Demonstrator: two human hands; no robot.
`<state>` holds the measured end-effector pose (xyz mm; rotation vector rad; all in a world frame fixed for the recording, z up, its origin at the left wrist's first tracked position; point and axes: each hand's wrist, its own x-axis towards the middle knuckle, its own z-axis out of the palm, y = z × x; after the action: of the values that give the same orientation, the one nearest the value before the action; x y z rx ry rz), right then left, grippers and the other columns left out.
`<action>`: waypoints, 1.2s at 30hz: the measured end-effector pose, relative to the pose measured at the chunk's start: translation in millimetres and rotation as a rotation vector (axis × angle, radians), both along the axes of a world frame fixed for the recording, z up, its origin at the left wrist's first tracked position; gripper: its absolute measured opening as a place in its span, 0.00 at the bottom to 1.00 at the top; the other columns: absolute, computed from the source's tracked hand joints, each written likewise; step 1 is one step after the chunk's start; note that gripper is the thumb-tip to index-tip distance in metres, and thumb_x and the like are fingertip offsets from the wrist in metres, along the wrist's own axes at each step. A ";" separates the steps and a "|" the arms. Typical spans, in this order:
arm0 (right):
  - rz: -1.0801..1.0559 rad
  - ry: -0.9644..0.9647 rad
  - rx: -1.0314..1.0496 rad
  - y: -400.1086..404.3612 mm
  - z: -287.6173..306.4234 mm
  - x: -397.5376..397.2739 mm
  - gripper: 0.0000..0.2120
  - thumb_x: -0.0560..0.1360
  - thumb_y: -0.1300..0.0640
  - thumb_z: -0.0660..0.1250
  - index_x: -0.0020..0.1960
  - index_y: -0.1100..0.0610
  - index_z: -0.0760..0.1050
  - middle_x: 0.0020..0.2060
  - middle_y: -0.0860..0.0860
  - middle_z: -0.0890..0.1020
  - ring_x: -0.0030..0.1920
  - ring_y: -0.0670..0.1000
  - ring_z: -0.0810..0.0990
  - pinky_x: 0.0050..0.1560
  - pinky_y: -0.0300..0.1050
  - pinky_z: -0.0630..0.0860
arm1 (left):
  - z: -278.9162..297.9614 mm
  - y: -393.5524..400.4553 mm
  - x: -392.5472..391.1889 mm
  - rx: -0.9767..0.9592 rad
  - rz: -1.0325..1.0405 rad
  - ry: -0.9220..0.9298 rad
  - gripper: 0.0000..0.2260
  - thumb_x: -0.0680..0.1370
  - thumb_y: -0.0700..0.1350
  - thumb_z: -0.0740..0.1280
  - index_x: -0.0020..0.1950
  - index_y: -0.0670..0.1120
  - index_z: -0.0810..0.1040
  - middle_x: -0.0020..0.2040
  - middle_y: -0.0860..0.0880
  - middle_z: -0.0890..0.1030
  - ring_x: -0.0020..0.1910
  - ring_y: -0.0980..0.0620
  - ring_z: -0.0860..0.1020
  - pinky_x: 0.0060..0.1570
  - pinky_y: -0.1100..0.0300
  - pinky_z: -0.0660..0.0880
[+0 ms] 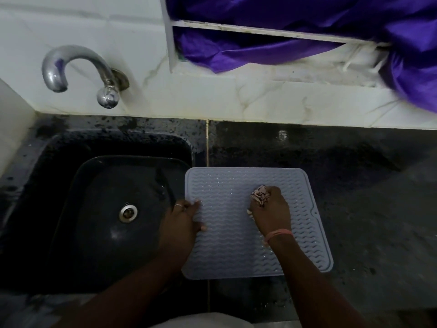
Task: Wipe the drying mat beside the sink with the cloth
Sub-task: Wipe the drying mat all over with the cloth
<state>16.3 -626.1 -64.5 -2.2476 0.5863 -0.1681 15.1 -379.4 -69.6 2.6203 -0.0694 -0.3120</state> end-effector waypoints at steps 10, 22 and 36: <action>0.046 0.018 0.093 36.3 0.0 4.4 0.16 0.72 0.61 0.73 0.60 0.58 0.78 0.51 0.54 0.83 0.53 0.54 0.82 0.58 0.55 0.80 | -19.6 4.4 -3.8 -0.042 0.039 -0.053 0.31 0.71 0.60 0.71 0.74 0.62 0.67 0.69 0.54 0.68 0.64 0.48 0.69 0.61 0.49 0.74; 0.248 -0.038 -0.060 100.5 -2.8 12.8 0.15 0.68 0.58 0.73 0.55 0.57 0.80 0.48 0.53 0.82 0.50 0.51 0.79 0.53 0.39 0.73 | -9.4 5.5 -2.7 -0.378 0.254 0.135 0.30 0.64 0.56 0.78 0.63 0.52 0.72 0.59 0.50 0.76 0.57 0.48 0.78 0.53 0.52 0.77; 0.437 0.034 0.112 134.9 5.7 33.3 0.09 0.72 0.52 0.73 0.51 0.53 0.82 0.44 0.48 0.84 0.46 0.44 0.81 0.50 0.34 0.75 | -4.7 2.4 -6.0 -0.289 0.198 0.034 0.14 0.78 0.44 0.67 0.63 0.46 0.76 0.58 0.48 0.81 0.57 0.50 0.79 0.59 0.57 0.74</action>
<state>49.6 -491.2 -58.8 -2.2139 0.1080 0.1213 9.1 -376.9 -74.4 2.3122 0.1455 -0.2556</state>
